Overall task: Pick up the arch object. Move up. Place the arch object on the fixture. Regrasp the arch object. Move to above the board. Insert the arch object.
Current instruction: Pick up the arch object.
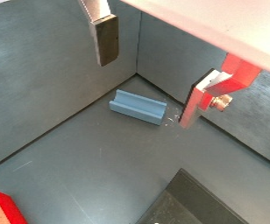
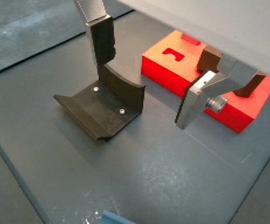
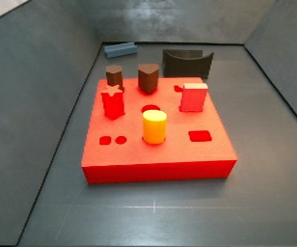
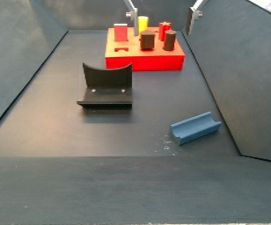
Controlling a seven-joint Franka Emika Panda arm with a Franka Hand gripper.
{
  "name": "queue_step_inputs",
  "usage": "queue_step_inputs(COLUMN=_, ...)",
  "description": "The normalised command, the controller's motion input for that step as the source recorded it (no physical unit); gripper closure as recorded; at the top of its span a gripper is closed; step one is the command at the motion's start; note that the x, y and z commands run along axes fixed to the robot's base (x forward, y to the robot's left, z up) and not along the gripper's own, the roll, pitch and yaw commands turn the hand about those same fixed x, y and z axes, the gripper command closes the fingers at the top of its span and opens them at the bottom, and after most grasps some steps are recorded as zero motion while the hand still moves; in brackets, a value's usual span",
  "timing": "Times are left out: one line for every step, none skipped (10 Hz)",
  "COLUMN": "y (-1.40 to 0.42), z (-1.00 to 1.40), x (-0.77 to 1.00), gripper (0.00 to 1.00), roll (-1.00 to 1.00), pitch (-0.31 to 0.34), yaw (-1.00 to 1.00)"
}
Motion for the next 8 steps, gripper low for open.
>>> queue_step_inputs(y=0.0, z=-0.09, x=-0.1, gripper=0.0, roll=0.0, pitch=-0.103, yaw=-0.09)
queue_step_inputs(y=0.37, z=-0.52, x=0.0, gripper=0.0, roll=0.0, pitch=0.0, yaw=-0.65)
queue_step_inputs(y=0.43, z=-0.6, x=-0.07, gripper=0.0, roll=0.0, pitch=0.0, yaw=-0.59)
queue_step_inputs(y=0.49, z=-0.57, x=-0.09, gripper=0.0, roll=0.0, pitch=0.0, yaw=-0.52)
queue_step_inputs(y=0.49, z=-0.46, x=-0.2, gripper=0.0, roll=0.0, pitch=-0.01, yaw=-0.49)
queue_step_inputs(y=0.52, z=-0.24, x=-0.29, gripper=0.0, roll=0.0, pitch=-0.043, yaw=-0.4)
queue_step_inputs(y=0.55, z=-0.13, x=-0.31, gripper=0.0, roll=0.0, pitch=-0.024, yaw=-0.37)
queue_step_inputs(y=0.57, z=-0.09, x=-0.26, gripper=0.0, roll=-0.03, pitch=-0.01, yaw=-0.33)
